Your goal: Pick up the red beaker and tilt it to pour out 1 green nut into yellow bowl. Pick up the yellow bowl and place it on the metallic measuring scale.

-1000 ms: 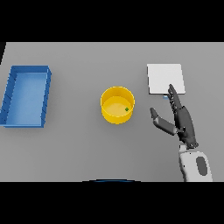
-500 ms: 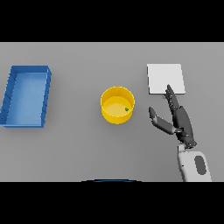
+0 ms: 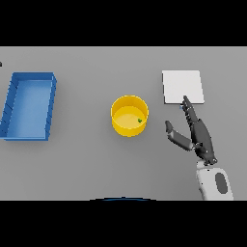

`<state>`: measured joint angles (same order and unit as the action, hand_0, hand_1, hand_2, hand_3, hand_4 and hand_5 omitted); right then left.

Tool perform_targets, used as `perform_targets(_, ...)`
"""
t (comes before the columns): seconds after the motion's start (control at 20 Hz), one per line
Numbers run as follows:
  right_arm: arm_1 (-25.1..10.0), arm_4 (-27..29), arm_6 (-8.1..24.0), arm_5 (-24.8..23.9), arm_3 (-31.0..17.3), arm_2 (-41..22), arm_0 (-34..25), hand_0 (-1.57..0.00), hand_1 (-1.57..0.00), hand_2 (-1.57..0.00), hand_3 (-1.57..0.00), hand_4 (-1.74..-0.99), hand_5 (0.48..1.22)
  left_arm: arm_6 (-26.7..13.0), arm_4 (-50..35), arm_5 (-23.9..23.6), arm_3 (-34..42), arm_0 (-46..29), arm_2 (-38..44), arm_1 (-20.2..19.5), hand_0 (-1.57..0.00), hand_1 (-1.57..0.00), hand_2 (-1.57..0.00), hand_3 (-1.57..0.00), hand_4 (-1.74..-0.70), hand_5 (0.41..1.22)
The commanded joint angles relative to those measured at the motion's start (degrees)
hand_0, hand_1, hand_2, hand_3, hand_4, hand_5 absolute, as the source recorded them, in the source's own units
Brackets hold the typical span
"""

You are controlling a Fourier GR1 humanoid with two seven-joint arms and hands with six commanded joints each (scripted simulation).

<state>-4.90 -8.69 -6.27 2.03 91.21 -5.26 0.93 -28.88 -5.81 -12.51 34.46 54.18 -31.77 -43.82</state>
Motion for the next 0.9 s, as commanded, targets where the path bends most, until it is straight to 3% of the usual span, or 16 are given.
perform_targets(0.0, 0.0, -0.4, 0.2, -0.2, 0.4, -0.3, -0.1, 0.0, 0.0, 0.0, 0.0, -1.309, 0.72, -1.1, -0.6, -1.0, 2.9, -1.8, -0.4, -0.7, -1.57, -1.57, -1.57, -1.41, -1.74, 1.221)
perform_targets(0.2, -0.1, -0.5, 0.6, -0.5, 0.4, -0.1, -0.1, 0.0, 0.0, 0.0, 0.0, -1.332, 0.723, -5.7, -3.2, -5.4, 13.5, -7.4, -1.9, -3.6, -1.57, -1.57, -1.57, -1.33, -1.74, 1.19)
perform_targets(0.3, -0.1, -0.4, 0.8, -0.3, 1.0, -0.3, -0.1, 0.0, 0.0, 0.0, 0.0, -1.336, 0.727, -5.6, -4.6, -7.5, 16.1, -9.7, -2.9, -4.0, -1.57, -1.57, -1.57, -1.37, -1.68, 1.106)
perform_targets(0.4, 0.5, -1.6, 0.5, -1.0, 1.0, -1.1, 0.5, 0.0, 0.0, 0.0, 0.0, -1.326, 0.728, -5.7, -6.3, -8.5, 19.8, -11.8, -3.9, -5.2, -1.57, -1.57, -1.57, -1.44, -1.59, 0.962)
perform_targets(0.55, 0.5, -1.2, 0.6, -0.7, 0.5, -0.9, -0.1, 0.0, 0.0, 0.0, 0.0, -1.327, 0.73, -5.8, -8.3, -6.7, 22.9, -13.4, -4.9, -6.4, -1.57, -1.57, -1.57, -0.93, -1.25, 0.81)
perform_targets(0.6, 0.3, -1.3, 0.9, -0.8, 1.0, -0.8, 0.0, 0.0, 0.0, 0.0, 0.0, -1.325, 0.731, -4.7, -9.8, -5.4, 24.5, -14.1, -4.3, -6.9, -1.57, -1.52, -1.41, -0.85, -1.13, 0.779)
perform_targets(0.65, 0.1, -1.7, 0.5, -1.0, 0.8, -0.8, 0.1, 0.0, 0.0, 0.0, 0.0, -1.32, 0.731, -4.3, -11.7, -3.9, 26.4, -15.0, -3.5, -7.6, -1.44, -1.29, -1.16, -0.71, -1.05, 0.757)
perform_targets(0.75, 0.2, -1.0, 1.1, -1.1, 0.5, -0.3, -0.2, 0.0, 0.0, 0.0, 0.0, -1.321, 0.727, -3.6, -13.9, -1.6, 29.0, -15.6, -2.9, -8.5, -0.98, -0.83, -0.75, -0.46, -0.92, 0.716)
perform_targets(0.85, 0.3, -0.9, 1.3, -1.1, 1.1, -0.5, -0.3, 0.0, 0.0, 0.0, 0.0, -1.321, 0.725, -3.3, -14.2, 0.8, 28.9, -15.7, -3.2, -9.3, -0.63, -0.53, -0.48, -0.3, -0.85, 0.688)
